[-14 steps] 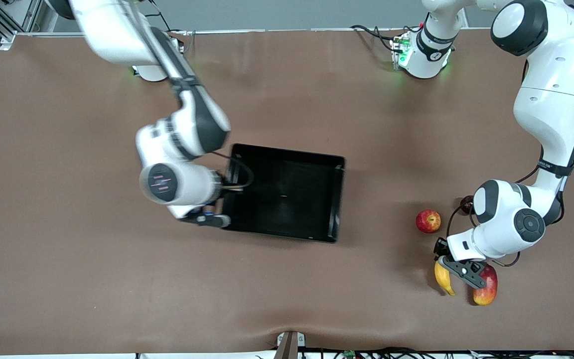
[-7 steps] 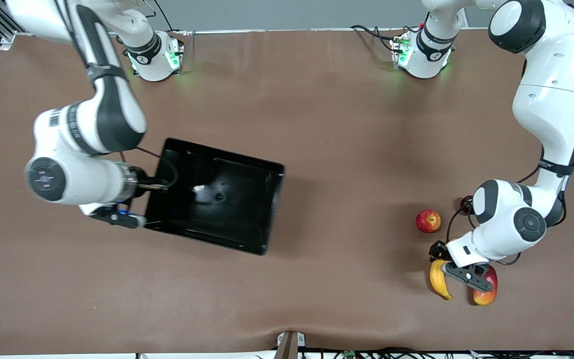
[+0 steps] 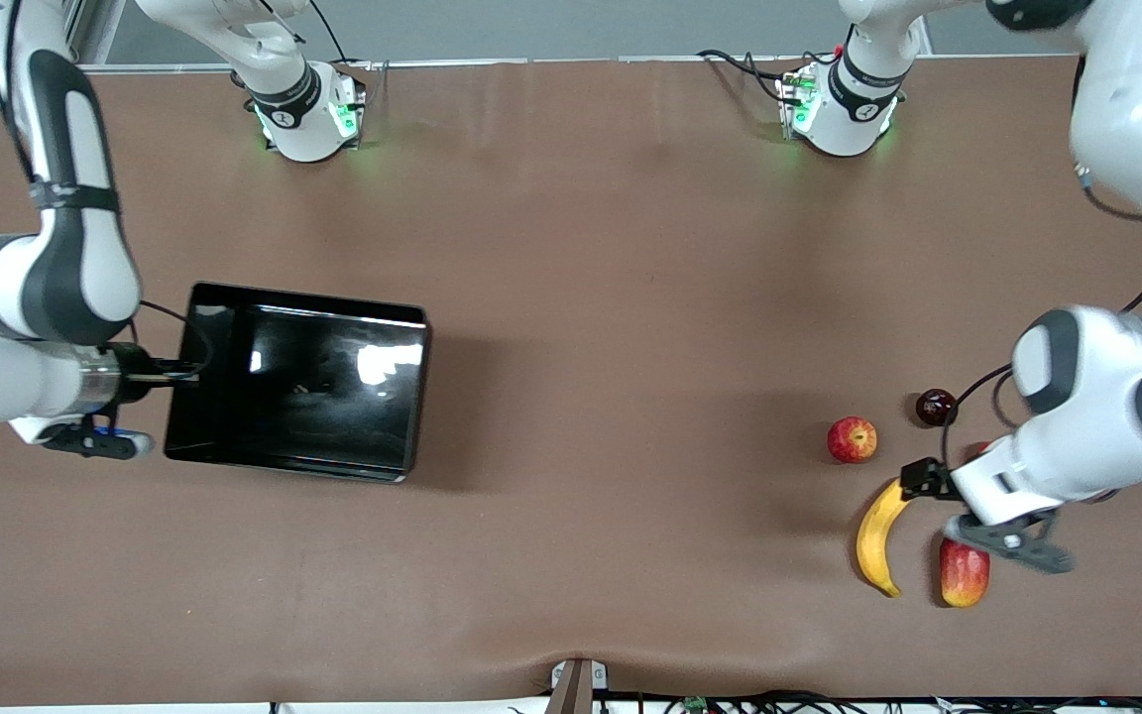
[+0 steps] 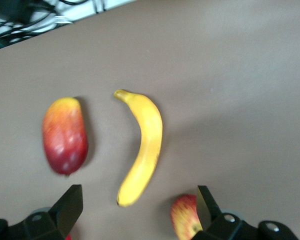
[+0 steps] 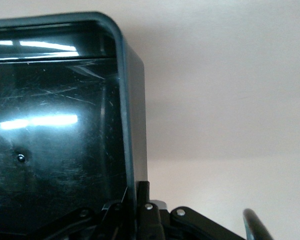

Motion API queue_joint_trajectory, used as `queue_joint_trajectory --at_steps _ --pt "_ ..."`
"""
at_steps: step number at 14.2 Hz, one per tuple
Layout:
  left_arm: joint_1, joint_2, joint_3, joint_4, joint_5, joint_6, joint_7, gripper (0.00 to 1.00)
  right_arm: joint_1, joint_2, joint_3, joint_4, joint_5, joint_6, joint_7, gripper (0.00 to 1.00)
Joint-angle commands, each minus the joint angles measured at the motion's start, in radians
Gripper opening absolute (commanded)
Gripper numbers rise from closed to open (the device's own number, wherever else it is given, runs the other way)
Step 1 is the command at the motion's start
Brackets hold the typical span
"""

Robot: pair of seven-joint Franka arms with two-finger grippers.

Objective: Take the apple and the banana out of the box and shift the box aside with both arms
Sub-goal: 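Drag the tray with the right gripper while the left gripper releases the banana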

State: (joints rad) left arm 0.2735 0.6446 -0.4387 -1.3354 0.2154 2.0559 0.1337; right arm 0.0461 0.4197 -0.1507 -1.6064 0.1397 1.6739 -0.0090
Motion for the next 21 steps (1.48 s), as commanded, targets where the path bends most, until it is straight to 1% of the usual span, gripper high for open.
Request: queue_joint_trajectory --at_steps 1,3,4,6,7,9,10,11,12,13,14,15,16,17,18,19,20,21 --pt "0.013 -0.159 0.009 -0.042 -0.042 -0.144 -0.123 1.00 -0.096 -0.035 0.022 -0.111 -0.006 0.093 -0.139 0.00" --pt "0.036 -0.248 0.011 -0.045 -0.042 -0.245 -0.146 1.00 -0.153 -0.038 0.022 -0.194 -0.006 0.194 -0.236 0.00" --pt "0.055 -0.284 0.011 -0.044 -0.042 -0.279 -0.138 1.00 -0.181 -0.036 0.022 -0.217 -0.006 0.225 -0.261 0.00" --pt "0.104 -0.339 0.000 -0.042 -0.044 -0.319 -0.125 1.00 -0.218 -0.033 0.022 -0.243 -0.006 0.250 -0.267 0.00" --pt "0.105 -0.362 0.001 -0.041 -0.044 -0.354 -0.126 1.00 -0.233 -0.033 0.022 -0.269 -0.006 0.286 -0.269 0.00" --pt "0.127 -0.385 0.006 -0.036 -0.047 -0.370 -0.121 1.00 -0.261 -0.025 0.023 -0.317 -0.005 0.370 -0.316 0.00" --pt "0.159 -0.393 -0.002 -0.036 -0.074 -0.370 -0.121 1.00 -0.278 -0.024 0.023 -0.342 -0.005 0.412 -0.341 0.00" --pt "0.180 -0.416 -0.008 -0.036 -0.127 -0.370 -0.135 1.00 -0.282 -0.022 0.025 -0.349 -0.003 0.421 -0.342 0.00" --pt "0.187 -0.439 -0.008 -0.041 -0.164 -0.375 -0.137 1.00 -0.281 -0.021 0.023 -0.353 -0.003 0.422 -0.342 0.00" --pt "0.190 -0.450 -0.005 -0.041 -0.177 -0.405 -0.135 1.00 -0.282 -0.010 0.023 -0.353 -0.003 0.423 -0.344 0.00" --pt "0.182 -0.483 -0.003 -0.039 -0.169 -0.433 -0.146 1.00 -0.290 0.007 0.023 -0.353 -0.003 0.423 -0.347 0.07" --pt "0.173 -0.518 0.015 -0.048 -0.177 -0.442 -0.144 1.00 -0.293 0.020 0.023 -0.351 -0.003 0.422 -0.350 0.36" --pt "0.133 -0.539 0.041 -0.062 -0.176 -0.454 -0.164 1.00 -0.292 0.031 0.023 -0.349 -0.003 0.417 -0.373 0.77" --pt "0.086 -0.555 0.084 -0.073 -0.176 -0.486 -0.186 1.00 -0.293 0.036 0.025 -0.345 -0.002 0.411 -0.381 1.00" --pt "0.060 -0.566 0.110 -0.083 -0.177 -0.508 -0.189 1.00 -0.293 0.036 0.025 -0.336 0.001 0.408 -0.379 1.00" --pt "0.041 -0.589 0.118 -0.108 -0.179 -0.505 -0.192 1.00 -0.290 0.036 0.028 -0.320 0.006 0.397 -0.378 1.00" --pt "0.027 -0.609 0.135 -0.123 -0.179 -0.502 -0.195 1.00 -0.285 0.036 0.031 -0.291 0.009 0.373 -0.378 1.00" --pt "-0.012 -0.628 0.162 -0.137 -0.179 -0.504 -0.198 1.00 -0.278 0.036 0.031 -0.252 0.012 0.351 -0.376 1.00"
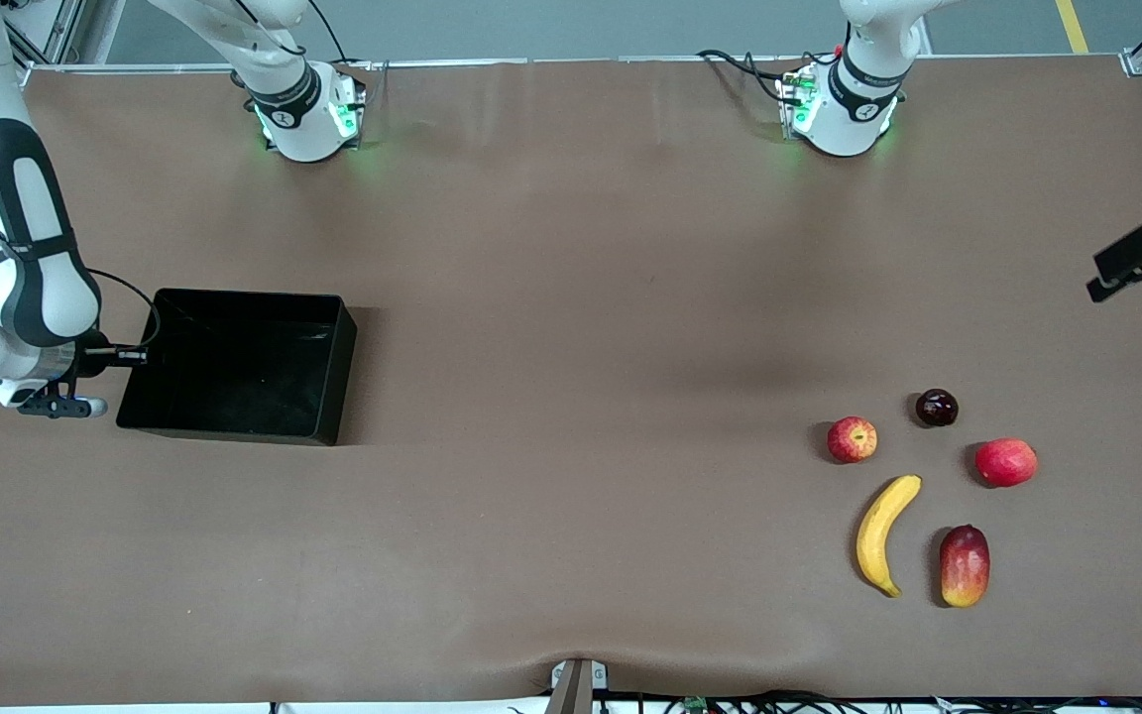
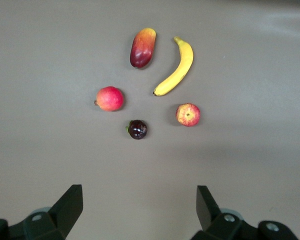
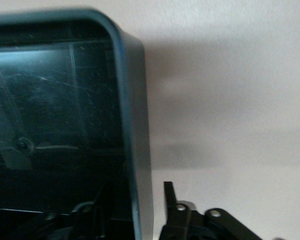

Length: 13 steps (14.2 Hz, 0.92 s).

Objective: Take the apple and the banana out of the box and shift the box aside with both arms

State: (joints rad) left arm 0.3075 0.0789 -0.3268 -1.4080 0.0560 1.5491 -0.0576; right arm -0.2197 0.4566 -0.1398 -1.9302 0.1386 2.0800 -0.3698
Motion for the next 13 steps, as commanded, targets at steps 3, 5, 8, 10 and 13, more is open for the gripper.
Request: queue_joint_trajectory --at_steps 3,5,8,10,13 --pt "-0.255 -0.105 0.265 -0.124 -0.018 0.005 -0.007 1.00 0.048 0.014 0.035 0.208 0.023 -0.066 -0.020 1.00" --pt "-0.318 -0.142 0.319 -0.164 -0.018 0.019 -0.007 1.00 0.083 0.043 0.034 0.313 0.010 -0.103 -0.017 1.00" --pt "-0.320 -0.180 0.318 -0.206 -0.019 0.046 -0.008 1.00 0.102 0.059 0.034 0.414 -0.005 -0.097 -0.020 1.00" --pt "-0.318 -0.179 0.316 -0.207 -0.021 0.042 -0.005 1.00 0.111 0.059 0.037 0.466 0.007 -0.103 -0.020 1.00" --pt "-0.318 -0.172 0.308 -0.206 -0.022 0.040 0.005 1.00 0.160 0.025 0.040 0.522 0.007 -0.161 -0.020 1.00"
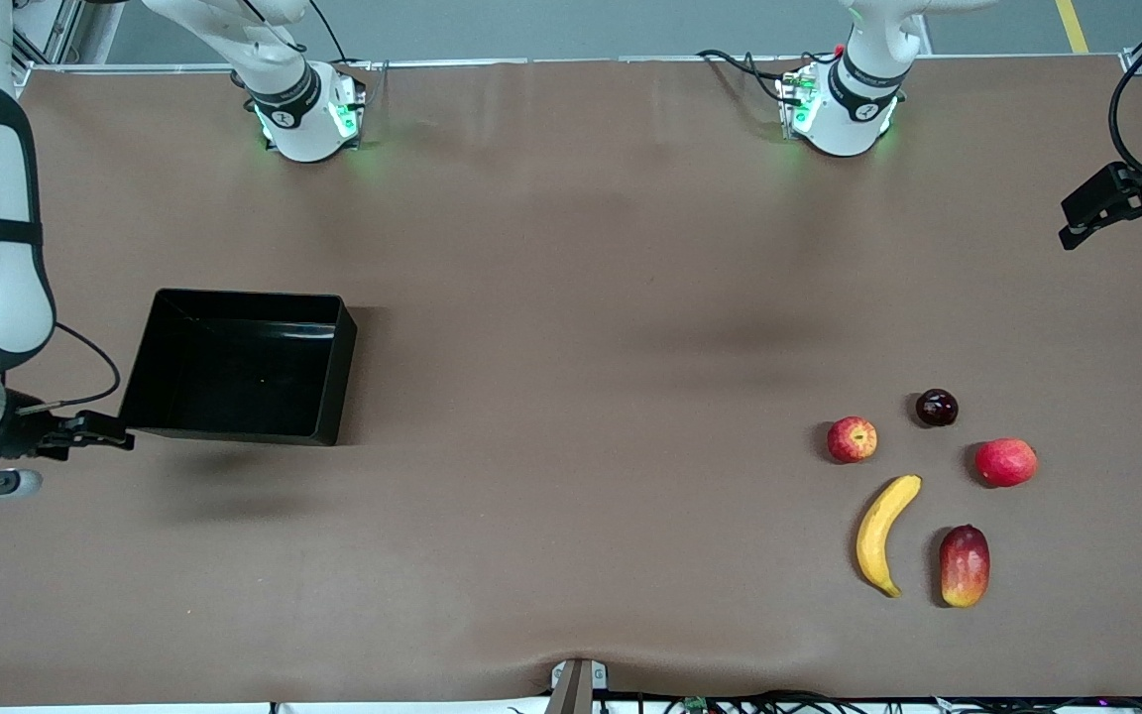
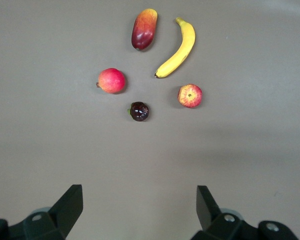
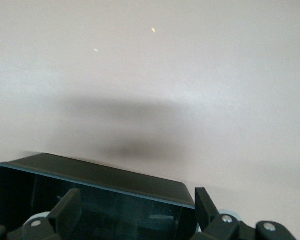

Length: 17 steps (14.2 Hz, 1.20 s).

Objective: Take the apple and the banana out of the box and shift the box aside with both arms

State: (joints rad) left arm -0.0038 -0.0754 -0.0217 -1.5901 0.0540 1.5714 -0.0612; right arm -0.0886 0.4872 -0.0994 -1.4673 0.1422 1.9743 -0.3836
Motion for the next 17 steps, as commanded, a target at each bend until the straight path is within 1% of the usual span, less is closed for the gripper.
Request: queue_joint_trajectory --at_steps 1,3,5,6,8,10,11,12,13,15,16,17 --pt "-0.007 -0.020 0.000 -0.024 -0.020 0.016 0.014 1.00 0.052 -0.036 -0.002 0.079 0.002 -0.081 -0.005 1.00" --pt "-0.008 -0.024 -0.001 -0.030 -0.020 0.015 0.027 1.00 0.069 -0.106 -0.002 0.081 0.002 -0.177 0.005 1.00" --pt "0.001 -0.026 -0.055 -0.036 -0.020 0.015 0.026 1.00 0.075 -0.194 -0.003 0.073 0.002 -0.308 0.002 1.00" --pt "-0.001 -0.026 -0.063 -0.036 -0.019 0.015 0.021 1.00 0.092 -0.238 -0.003 0.068 -0.004 -0.362 0.008 1.00" --pt "0.004 -0.029 -0.069 -0.040 -0.019 0.013 0.032 1.00 0.107 -0.304 -0.006 0.062 -0.009 -0.444 0.078 1.00" --pt "0.005 -0.066 -0.069 -0.076 -0.019 0.012 0.034 1.00 0.107 -0.375 -0.006 0.061 -0.010 -0.527 0.118 1.00" --pt "0.005 -0.078 -0.067 -0.080 -0.019 0.012 0.035 1.00 0.110 -0.416 -0.005 0.058 -0.025 -0.569 0.139 1.00" --pt "0.005 -0.081 -0.066 -0.079 -0.020 0.010 0.043 1.00 0.122 -0.461 -0.002 0.044 -0.059 -0.603 0.161 1.00" --pt "0.004 -0.089 -0.066 -0.073 -0.022 0.007 0.044 1.00 0.141 -0.513 -0.002 0.009 -0.103 -0.612 0.163 1.00" --pt "0.005 -0.098 -0.063 -0.073 -0.036 -0.008 0.049 1.00 0.171 -0.609 0.009 -0.103 -0.174 -0.608 0.166 1.00" --pt "0.005 -0.098 -0.061 -0.073 -0.036 -0.016 0.049 1.00 0.173 -0.654 0.009 -0.155 -0.188 -0.603 0.164 1.00" --pt "0.005 -0.098 -0.060 -0.073 -0.036 -0.017 0.049 1.00 0.168 -0.674 0.007 -0.171 -0.188 -0.612 0.158 1.00"
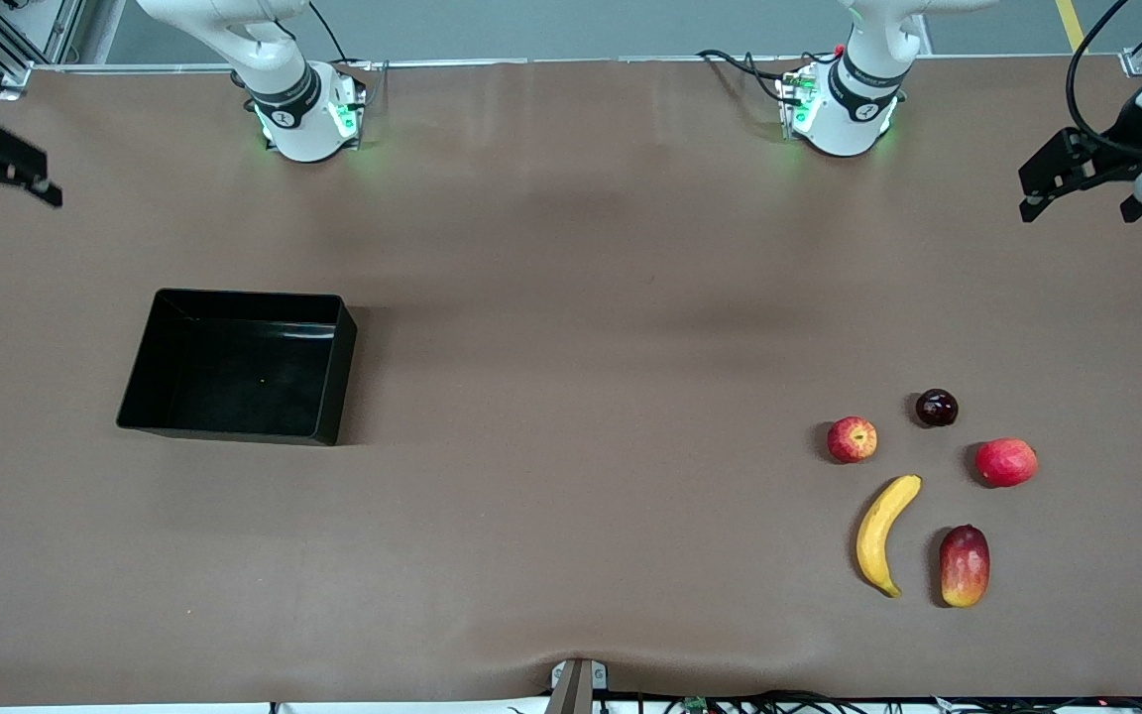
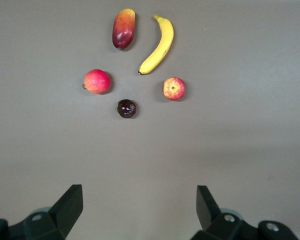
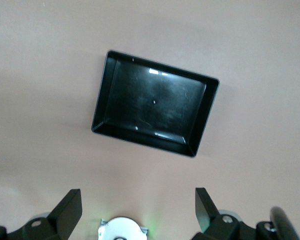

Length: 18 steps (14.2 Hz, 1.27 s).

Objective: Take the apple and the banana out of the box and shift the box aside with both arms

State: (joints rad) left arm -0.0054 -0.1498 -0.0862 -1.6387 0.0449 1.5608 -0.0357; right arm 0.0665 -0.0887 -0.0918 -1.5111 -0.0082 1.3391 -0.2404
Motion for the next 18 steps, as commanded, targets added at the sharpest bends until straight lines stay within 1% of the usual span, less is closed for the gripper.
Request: queue_joint_trajectory --at_steps 1,3,6,8,10,12,14,16,18 --pt "0.007 -0.024 0.005 -0.024 -0.026 -0.008 0.023 1.00 0.010 -0.098 -0.002 -0.126 -0.039 0.012 0.016 1.00" --pt "0.008 -0.024 0.006 -0.024 -0.026 -0.013 0.023 1.00 0.004 -0.080 -0.006 -0.094 -0.041 0.043 0.016 1.00" --pt "0.012 -0.008 0.003 -0.001 -0.028 -0.013 0.019 1.00 -0.053 0.019 -0.020 0.021 -0.024 0.049 0.006 1.00" --pt "0.012 -0.001 0.003 0.003 -0.028 -0.013 0.022 1.00 -0.054 0.053 -0.020 0.058 -0.027 0.049 0.007 1.00" --pt "0.013 0.009 0.005 0.017 -0.026 -0.013 0.016 1.00 -0.044 0.050 -0.017 0.054 -0.018 0.040 0.007 1.00" --pt "0.015 0.035 0.005 0.055 -0.025 -0.013 0.019 1.00 -0.037 0.047 -0.014 0.048 -0.013 0.038 0.007 1.00" --pt "0.015 0.042 0.005 0.057 -0.025 -0.013 0.017 1.00 -0.037 0.046 -0.013 0.037 -0.003 0.043 0.004 1.00" --pt "0.013 0.042 0.003 0.056 -0.026 -0.019 0.019 1.00 -0.040 0.044 -0.014 0.037 0.030 0.043 0.003 1.00" --pt "0.013 0.042 0.003 0.056 -0.026 -0.024 0.020 1.00 -0.033 0.041 -0.013 0.037 0.030 0.046 0.019 1.00"
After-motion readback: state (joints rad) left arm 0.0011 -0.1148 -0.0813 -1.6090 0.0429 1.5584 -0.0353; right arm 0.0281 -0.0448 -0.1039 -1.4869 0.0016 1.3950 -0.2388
